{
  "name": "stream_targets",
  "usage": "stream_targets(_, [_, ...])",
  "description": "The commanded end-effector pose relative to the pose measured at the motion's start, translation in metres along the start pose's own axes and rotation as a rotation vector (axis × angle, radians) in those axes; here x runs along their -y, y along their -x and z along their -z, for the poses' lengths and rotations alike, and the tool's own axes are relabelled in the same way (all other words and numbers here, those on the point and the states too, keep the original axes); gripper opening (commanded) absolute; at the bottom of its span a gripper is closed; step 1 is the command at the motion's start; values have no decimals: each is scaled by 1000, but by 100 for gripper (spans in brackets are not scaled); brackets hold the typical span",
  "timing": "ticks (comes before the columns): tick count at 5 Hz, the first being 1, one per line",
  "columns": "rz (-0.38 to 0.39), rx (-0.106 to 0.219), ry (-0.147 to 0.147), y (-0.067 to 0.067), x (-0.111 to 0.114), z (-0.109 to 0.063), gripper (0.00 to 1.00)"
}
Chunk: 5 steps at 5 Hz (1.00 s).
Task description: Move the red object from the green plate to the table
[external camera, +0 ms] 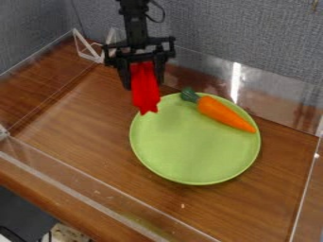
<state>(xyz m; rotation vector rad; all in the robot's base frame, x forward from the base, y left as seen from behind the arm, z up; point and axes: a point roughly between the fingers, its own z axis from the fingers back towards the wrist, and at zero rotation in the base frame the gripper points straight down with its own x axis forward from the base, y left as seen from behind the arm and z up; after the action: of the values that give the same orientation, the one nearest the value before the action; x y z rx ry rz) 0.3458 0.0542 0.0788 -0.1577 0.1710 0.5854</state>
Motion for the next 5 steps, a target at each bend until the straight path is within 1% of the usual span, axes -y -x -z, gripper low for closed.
stream_targets(1, [-20,51,32,-9,1,-27,0])
stream_targets(2, [-54,36,31,-15,0,-15,0])
stream_targets(4, [-121,24,43,-25,-3,-1,0])
stream_targets(5, [-214,30,64,-37,-12,2,0])
